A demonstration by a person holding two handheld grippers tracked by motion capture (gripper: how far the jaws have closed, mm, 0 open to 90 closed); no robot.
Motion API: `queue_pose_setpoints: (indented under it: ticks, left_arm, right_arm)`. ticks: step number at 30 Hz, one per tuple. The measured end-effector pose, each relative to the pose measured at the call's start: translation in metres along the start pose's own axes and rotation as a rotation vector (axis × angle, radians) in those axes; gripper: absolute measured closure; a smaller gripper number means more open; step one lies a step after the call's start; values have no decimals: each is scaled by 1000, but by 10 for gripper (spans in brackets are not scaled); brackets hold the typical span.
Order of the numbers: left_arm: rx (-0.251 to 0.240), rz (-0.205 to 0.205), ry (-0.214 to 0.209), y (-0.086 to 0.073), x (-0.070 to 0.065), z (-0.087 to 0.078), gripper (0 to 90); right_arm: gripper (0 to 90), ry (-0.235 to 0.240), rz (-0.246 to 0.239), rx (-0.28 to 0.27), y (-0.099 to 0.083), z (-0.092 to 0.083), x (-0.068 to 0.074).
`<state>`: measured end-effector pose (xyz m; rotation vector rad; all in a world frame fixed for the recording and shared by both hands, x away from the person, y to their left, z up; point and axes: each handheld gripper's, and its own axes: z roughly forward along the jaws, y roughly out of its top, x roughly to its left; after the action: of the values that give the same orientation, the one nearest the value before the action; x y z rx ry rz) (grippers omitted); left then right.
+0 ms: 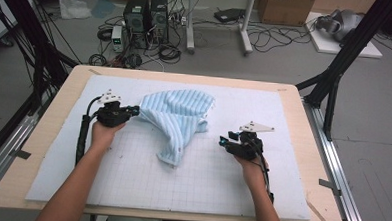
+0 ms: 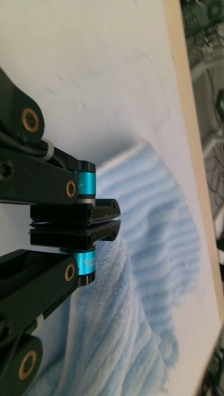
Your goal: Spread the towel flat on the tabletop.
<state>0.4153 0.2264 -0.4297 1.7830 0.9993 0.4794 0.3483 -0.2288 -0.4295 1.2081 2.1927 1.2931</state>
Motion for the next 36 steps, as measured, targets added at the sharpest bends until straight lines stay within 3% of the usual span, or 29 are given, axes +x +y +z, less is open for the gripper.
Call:
queue_pose_setpoints:
  ticks: [5,11,12,14,18,22,27,29,32,34,36]
  left_arm:
    - [29,-9,58,-10,10,-7,877]
    - [51,20,78,-16,9,-7,865]
    - [50,17,82,-17,9,-8,844]
    - [45,-17,84,-19,10,-9,686]
    - [45,-49,72,-20,12,-16,542]
    - [4,-58,63,-18,12,-23,526]
    - [-8,-67,65,-20,13,-27,525]
    - [-6,-70,65,-21,13,-28,525]
    - [-6,-68,59,-21,12,-28,526]
    - [-5,-67,57,-22,11,-27,525]
    - [-2,-64,51,-22,10,-27,526]
  right_arm:
    - [572,41,-16,18,5,19,18]
    - [610,85,-50,27,17,46,41]
    - [618,87,-56,39,18,51,44]
    - [641,99,-67,64,20,62,48]
    - [658,102,-97,104,23,78,56]
    - [591,135,-101,116,26,90,63]
    - [516,134,-60,130,31,105,69]
    - [570,128,-90,142,35,112,75]
    - [846,107,-171,156,37,116,84]
    - [856,100,-201,165,38,115,87]
    - [857,96,-198,166,40,110,86]
